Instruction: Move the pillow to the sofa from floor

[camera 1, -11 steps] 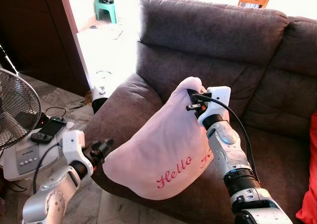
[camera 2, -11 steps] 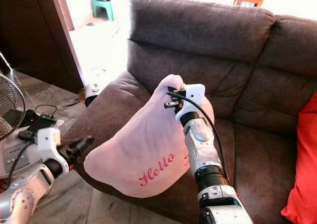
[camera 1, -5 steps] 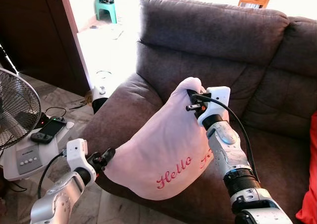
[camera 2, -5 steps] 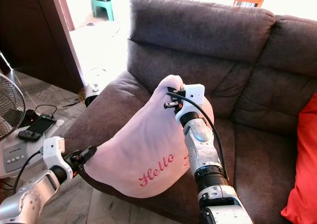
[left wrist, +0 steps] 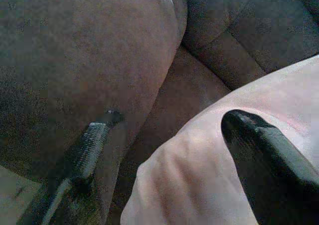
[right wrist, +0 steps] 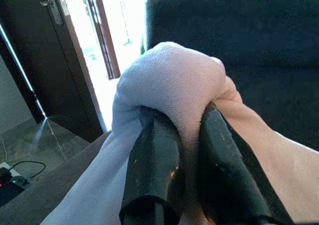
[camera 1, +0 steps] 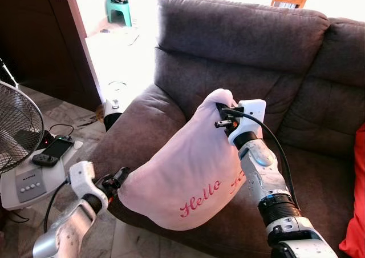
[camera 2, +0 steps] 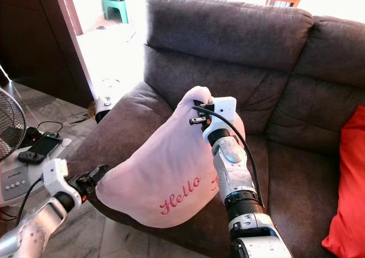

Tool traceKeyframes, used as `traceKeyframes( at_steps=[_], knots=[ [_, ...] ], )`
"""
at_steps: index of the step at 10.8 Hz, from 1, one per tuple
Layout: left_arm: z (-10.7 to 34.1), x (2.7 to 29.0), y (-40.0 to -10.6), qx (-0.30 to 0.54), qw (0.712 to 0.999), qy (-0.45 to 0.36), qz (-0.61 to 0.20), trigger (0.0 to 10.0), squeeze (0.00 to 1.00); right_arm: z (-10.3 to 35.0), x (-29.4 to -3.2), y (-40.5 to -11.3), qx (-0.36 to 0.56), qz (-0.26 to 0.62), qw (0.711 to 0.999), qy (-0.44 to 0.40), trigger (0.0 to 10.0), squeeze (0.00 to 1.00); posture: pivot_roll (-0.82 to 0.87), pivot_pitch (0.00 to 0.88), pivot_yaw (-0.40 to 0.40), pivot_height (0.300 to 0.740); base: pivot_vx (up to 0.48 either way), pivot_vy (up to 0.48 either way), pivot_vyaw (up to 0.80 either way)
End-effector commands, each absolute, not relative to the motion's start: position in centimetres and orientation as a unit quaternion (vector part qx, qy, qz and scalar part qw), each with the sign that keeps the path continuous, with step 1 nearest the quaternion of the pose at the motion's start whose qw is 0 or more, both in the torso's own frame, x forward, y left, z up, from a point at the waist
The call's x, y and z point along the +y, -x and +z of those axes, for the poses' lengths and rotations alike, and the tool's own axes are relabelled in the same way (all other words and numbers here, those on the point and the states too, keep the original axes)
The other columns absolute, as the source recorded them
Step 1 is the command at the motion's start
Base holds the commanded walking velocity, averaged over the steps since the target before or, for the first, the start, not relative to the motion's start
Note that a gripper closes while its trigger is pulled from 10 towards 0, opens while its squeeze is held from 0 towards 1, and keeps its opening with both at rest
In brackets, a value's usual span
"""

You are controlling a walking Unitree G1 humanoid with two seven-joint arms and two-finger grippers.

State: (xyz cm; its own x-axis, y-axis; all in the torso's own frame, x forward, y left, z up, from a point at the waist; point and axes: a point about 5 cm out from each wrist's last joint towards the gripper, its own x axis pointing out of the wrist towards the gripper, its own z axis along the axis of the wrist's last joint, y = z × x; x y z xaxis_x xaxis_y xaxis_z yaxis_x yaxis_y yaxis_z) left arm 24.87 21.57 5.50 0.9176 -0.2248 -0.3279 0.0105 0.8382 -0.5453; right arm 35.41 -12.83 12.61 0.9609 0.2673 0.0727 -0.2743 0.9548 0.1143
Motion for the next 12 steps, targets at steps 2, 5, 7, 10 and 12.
traceKeyframes(
  at_steps=[2, 5, 7, 10, 12],
  knots=[
    [5.9, 21.7, -24.8, 0.186, 0.937, 0.288, -0.063, 10.0, 1.0, 14.4, -12.8, -35.8, -0.062, 0.14, 0.987, -0.056, 10.0, 0.0, 0.1, 0.039, -0.046, 0.74, 0.0, 0.0, 0.0],
    [6.0, 21.7, -24.6, 0.187, 0.93, 0.307, -0.071, 10.0, 1.0, 14.4, -12.9, -35.8, -0.061, 0.139, 0.987, -0.055, 10.0, 0.0, 0.1, 0.041, -0.046, 0.74, 0.0, 0.0, 0.0],
    [6.1, 21.1, -24.5, 0.19, 0.925, 0.316, -0.088, 10.0, 1.0, 14.3, -12.8, -35.8, -0.06, 0.139, 0.987, -0.054, 10.0, 0.0, 0.1, 0.042, -0.048, 0.74, 0.0, 0.0, 0.0],
    [5.7, 21.1, -24.7, 0.204, 0.923, 0.319, -0.076, 10.0, 0.0, 14.3, -12.8, -35.8, -0.06, 0.14, 0.987, -0.053, 10.0, 0.0, 0.1, 0.045, -0.049, 0.74, 0.0, 0.0, 0.0],
    [5.5, 20.6, -24.5, 0.211, 0.92, 0.319, -0.088, 10.0, 0.0, 14.2, -12.8, -35.7, -0.059, 0.14, 0.987, -0.053, 10.0, 0.0, 0.1, 0.048, -0.048, 0.74, 0.0, 0.0, 0.0]
  ],
)
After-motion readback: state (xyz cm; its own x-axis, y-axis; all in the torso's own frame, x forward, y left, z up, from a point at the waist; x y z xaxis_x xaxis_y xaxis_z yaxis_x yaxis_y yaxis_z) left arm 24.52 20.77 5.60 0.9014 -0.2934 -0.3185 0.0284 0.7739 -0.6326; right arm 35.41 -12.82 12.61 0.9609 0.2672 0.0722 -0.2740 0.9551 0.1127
